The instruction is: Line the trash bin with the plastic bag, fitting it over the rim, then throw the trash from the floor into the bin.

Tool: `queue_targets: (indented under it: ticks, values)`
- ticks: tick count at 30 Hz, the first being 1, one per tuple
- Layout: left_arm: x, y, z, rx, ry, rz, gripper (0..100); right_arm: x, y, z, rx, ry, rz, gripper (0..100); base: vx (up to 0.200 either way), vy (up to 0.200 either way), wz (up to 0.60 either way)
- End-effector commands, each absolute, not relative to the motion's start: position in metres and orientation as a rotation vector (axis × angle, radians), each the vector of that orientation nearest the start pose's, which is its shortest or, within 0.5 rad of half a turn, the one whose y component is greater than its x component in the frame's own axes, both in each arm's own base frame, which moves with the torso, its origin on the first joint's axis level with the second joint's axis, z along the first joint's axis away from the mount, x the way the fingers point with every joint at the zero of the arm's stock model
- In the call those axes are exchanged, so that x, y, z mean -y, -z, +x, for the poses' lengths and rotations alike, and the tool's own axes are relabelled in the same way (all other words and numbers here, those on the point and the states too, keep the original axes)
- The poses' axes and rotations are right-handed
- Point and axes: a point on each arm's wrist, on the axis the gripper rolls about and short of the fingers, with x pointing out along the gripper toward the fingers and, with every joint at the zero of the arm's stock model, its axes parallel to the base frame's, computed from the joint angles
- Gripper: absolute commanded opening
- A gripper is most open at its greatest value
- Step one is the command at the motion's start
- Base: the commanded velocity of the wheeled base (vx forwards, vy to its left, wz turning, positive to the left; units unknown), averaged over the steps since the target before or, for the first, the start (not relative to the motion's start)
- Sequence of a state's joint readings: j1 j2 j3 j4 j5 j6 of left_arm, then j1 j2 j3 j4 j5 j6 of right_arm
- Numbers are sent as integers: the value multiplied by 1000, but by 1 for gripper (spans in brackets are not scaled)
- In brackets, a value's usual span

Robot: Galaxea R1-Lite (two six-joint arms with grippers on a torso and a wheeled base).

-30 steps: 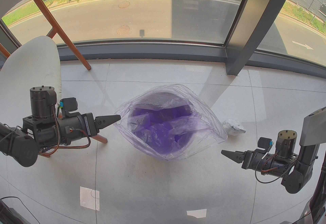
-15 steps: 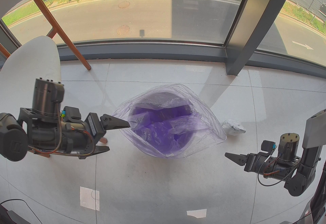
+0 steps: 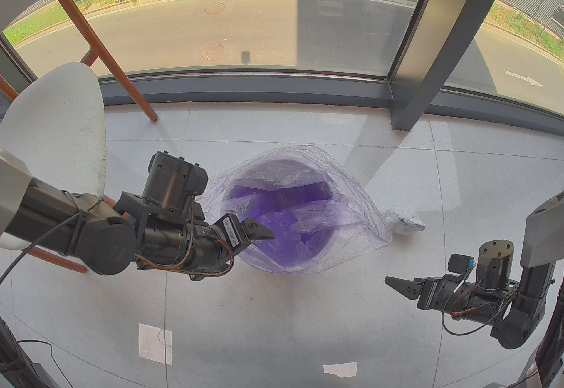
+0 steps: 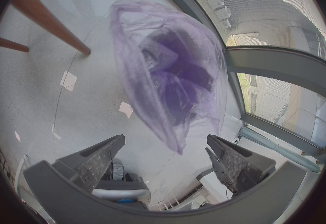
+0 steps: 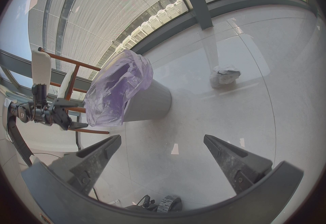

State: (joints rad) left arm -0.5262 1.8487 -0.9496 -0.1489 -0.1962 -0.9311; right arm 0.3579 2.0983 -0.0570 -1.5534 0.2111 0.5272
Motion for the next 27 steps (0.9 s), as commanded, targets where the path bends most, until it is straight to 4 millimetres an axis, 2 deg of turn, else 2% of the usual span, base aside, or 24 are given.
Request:
queue_targets:
  ticks: [1, 6, 7, 15, 23, 27]
  values:
    - [169, -120, 303, -996, 256, -732, 100, -87, -22, 209, -632, -420, 459, 100, 0, 0, 0]
    - [172, -113, 314, -1003, 244, -730, 100, -85, -22, 207, -638, -413, 461, 100, 0, 0, 0]
    - [173, -111, 314, -1009, 242, -727, 0, -85, -22, 206, -639, -411, 460, 100, 0, 0, 0]
    - [172, -108, 308, -1027, 238, -718, 0, -84, -21, 205, -644, -409, 461, 100, 0, 0, 0]
    - [153, -69, 280, -1079, 123, -472, 0, -86, -18, 204, -664, -412, 455, 100, 0, 0, 0]
    - [151, -62, 277, -1095, 115, -432, 0, -91, -19, 206, -652, -429, 449, 100, 0, 0, 0]
